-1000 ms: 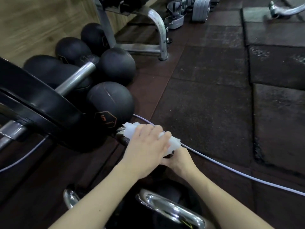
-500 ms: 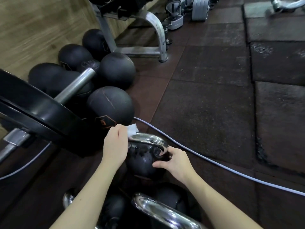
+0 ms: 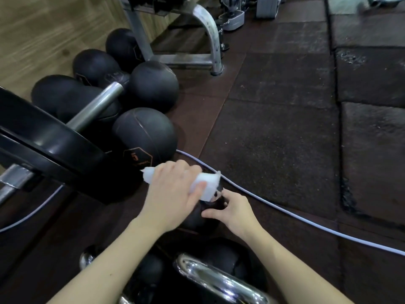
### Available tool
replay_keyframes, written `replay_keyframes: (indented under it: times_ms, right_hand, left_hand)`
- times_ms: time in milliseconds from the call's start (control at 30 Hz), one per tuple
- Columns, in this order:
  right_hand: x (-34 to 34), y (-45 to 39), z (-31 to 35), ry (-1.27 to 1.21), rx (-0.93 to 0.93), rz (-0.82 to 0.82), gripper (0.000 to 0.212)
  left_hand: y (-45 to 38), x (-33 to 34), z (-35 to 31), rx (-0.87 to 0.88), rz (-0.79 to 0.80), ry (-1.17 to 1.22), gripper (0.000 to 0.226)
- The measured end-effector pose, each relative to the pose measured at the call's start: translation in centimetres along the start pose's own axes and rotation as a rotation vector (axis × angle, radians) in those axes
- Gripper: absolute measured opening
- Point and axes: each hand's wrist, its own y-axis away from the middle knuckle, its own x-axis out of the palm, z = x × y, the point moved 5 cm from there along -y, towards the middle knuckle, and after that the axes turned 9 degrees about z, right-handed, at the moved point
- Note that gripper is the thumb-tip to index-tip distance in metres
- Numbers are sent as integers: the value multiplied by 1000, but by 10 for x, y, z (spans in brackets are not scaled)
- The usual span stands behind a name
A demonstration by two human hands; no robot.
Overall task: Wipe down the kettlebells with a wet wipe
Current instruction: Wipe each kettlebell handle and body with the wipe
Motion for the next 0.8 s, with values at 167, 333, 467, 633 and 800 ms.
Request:
replay_keyframes:
  times_ms: [167,333,467,633,800]
  right_hand:
    - [2,-4,-9,-54,46,14,83]
    - [3,-4,-9,-74,54,13,70]
    - [4,-4,-11,-107,36,16,79]
    - [-1,-1,1,-23,-14,0,56]
    - [-2,3,9,-22,10,-33,37]
  left_hand:
    - [17,14,65,-647,-126,1045,32]
    - [15,35,51,-1056,-268,1780,31]
    - [20,21,56,-797,-207,1068,27]
    - [6,-1,-2,-160,-57,106,31]
    - [4,18,-32,69,-58,-146,38]
